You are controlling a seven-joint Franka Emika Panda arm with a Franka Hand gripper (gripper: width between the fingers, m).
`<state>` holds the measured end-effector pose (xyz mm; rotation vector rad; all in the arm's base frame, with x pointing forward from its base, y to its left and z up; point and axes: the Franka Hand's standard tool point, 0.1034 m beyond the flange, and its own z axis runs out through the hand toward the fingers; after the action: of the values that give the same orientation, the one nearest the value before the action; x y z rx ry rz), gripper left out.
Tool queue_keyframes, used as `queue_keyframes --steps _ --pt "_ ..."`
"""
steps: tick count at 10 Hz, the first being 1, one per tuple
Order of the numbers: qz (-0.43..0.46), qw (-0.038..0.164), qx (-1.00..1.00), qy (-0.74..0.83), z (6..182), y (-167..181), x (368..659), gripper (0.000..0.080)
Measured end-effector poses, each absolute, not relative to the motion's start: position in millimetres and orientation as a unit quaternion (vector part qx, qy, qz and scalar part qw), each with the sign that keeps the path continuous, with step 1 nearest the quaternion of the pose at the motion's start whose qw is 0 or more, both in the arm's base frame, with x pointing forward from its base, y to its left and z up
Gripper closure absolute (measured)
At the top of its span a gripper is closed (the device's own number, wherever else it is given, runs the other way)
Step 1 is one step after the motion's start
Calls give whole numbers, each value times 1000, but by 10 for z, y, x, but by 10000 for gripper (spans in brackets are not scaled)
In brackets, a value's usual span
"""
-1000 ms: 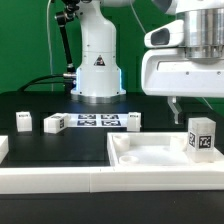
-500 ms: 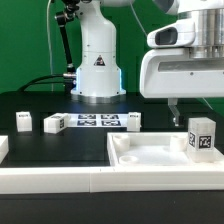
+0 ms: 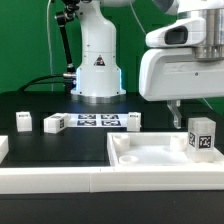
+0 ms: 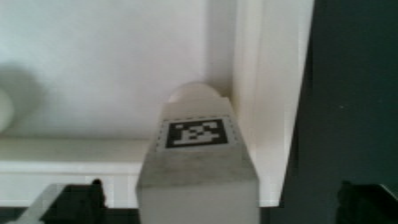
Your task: Assemble square table
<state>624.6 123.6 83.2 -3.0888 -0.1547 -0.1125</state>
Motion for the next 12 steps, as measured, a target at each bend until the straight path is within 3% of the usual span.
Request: queue_keyframes --steps 1,3,4,5,12 --pt "-36 23 -998 -49 833 1225 6249 150" --pt "-36 23 -998 -48 832 1225 6249 422" --pt "-36 24 -998 -44 833 1222 6249 422" --pt "-36 24 -999 -33 833 1215 6251 511" --pt "-47 27 -976 211 828 1157 6249 508"
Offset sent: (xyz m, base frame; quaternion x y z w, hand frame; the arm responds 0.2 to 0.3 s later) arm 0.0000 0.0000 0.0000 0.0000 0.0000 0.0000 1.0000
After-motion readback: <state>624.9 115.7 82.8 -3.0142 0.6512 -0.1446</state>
